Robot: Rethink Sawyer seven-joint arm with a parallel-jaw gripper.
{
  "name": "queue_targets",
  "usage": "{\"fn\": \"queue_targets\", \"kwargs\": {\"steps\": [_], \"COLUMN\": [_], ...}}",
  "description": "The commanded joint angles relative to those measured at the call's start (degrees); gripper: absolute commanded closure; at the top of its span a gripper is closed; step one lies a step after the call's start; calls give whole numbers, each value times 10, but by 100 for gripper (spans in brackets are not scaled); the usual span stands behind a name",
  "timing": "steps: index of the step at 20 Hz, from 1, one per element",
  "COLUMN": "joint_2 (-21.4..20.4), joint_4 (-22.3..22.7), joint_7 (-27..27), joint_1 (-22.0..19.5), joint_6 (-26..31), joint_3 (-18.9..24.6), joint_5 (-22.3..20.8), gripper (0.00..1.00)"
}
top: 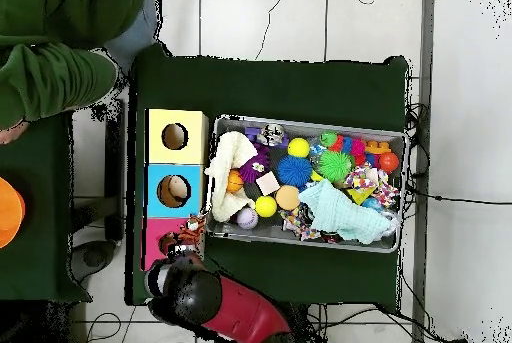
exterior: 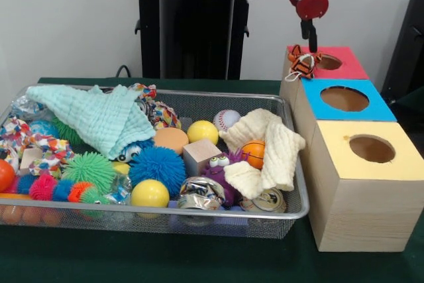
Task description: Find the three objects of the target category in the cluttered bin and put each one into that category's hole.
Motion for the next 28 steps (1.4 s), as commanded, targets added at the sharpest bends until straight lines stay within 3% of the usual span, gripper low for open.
{"fn": "queue_targets", "kwargs": {"steps": [1, 10, 14, 21, 25, 27, 28], "joint_2": [8, 10, 18, 17, 23, 24, 28], "joint_4": [3, -23, -25, -47, -72, -116, -153], "joint_7": [93, 99, 90, 95, 98, 99, 103], "joint_1": [-13, 28, 28, 68, 101, 144, 177], "joint_6": [0, 20, 11, 39, 53, 104, 146], "joint_3": [50, 3, -6, -60, -117, -197, -259], "joint_5": [29, 31, 26, 27, 23, -5, -30], "gripper": [0, 0, 0, 0, 0, 0, 0]}}
